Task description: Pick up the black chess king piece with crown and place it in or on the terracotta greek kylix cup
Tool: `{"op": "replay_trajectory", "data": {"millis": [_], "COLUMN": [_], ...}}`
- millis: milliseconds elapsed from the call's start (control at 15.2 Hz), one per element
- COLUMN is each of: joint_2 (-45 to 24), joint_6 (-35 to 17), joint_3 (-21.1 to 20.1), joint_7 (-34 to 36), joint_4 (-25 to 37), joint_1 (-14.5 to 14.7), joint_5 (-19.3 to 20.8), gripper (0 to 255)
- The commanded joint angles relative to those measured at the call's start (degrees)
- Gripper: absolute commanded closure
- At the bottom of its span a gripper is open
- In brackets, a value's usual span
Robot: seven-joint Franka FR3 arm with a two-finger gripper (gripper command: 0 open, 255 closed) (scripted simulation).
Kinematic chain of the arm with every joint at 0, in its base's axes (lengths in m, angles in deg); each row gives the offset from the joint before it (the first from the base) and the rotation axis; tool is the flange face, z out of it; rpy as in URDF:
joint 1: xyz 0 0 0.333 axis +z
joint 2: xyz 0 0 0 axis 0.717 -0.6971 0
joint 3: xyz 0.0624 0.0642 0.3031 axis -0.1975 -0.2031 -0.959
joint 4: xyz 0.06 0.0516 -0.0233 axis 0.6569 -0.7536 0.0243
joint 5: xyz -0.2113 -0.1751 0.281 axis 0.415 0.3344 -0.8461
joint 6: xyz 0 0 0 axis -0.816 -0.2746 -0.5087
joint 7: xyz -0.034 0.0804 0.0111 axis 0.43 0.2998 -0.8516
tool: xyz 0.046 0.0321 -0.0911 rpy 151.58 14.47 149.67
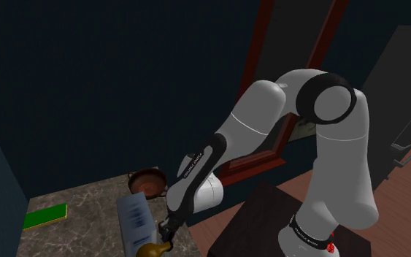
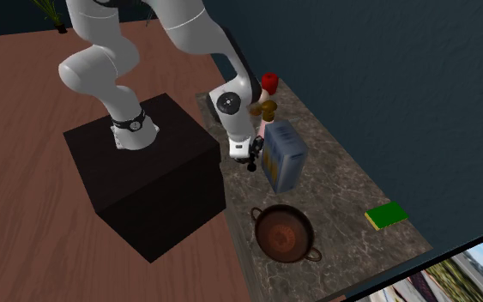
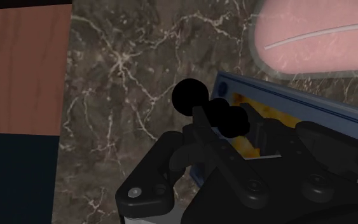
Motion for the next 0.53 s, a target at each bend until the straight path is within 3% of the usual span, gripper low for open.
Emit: {"op": "replay_trajectory", "data": {"millis": [0,462], "joint_2": [2.3,8.8], "joint_6": [1.3,5.6], "joint_3": [0.9,4.0], "joint_7": [1.7,7.8], "joint_4": [-1.1,-3.3], "joint_1": [0.8,3.1], "joint_5": [1.2,6.4], "gripper": [255,255]}}
